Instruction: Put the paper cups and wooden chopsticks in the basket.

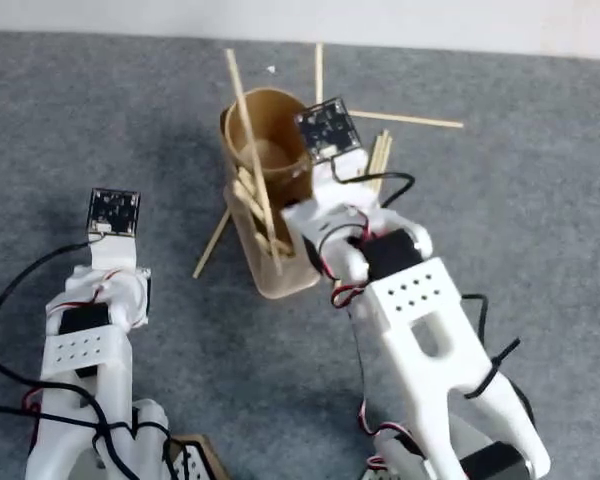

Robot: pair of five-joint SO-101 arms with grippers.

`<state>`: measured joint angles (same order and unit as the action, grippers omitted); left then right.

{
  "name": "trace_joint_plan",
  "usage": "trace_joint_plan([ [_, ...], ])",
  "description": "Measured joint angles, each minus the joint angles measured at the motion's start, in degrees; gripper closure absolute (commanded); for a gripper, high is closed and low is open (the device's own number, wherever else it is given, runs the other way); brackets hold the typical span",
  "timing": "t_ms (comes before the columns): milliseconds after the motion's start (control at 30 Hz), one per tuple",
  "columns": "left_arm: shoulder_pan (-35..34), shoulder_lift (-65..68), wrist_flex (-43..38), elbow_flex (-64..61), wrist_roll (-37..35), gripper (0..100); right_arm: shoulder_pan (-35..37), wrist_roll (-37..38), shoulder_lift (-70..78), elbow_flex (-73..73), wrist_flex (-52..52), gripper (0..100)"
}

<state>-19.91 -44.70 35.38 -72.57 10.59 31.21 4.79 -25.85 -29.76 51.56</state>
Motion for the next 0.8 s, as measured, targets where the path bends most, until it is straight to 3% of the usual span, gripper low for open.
trace_joint_plan([
  [467,0.0,0.0,0.0,0.0,0.0,90,0.0,0.09,-7.38,16.18,2.81,81.1],
  [600,0.0,0.0,0.0,0.0,0.0,90,0.35,-1.93,-7.38,11.52,0.88,81.1],
  [800,0.0,0.0,0.0,0.0,0.0,90,5.98,-3.52,-8.53,-4.13,-10.81,81.1],
])
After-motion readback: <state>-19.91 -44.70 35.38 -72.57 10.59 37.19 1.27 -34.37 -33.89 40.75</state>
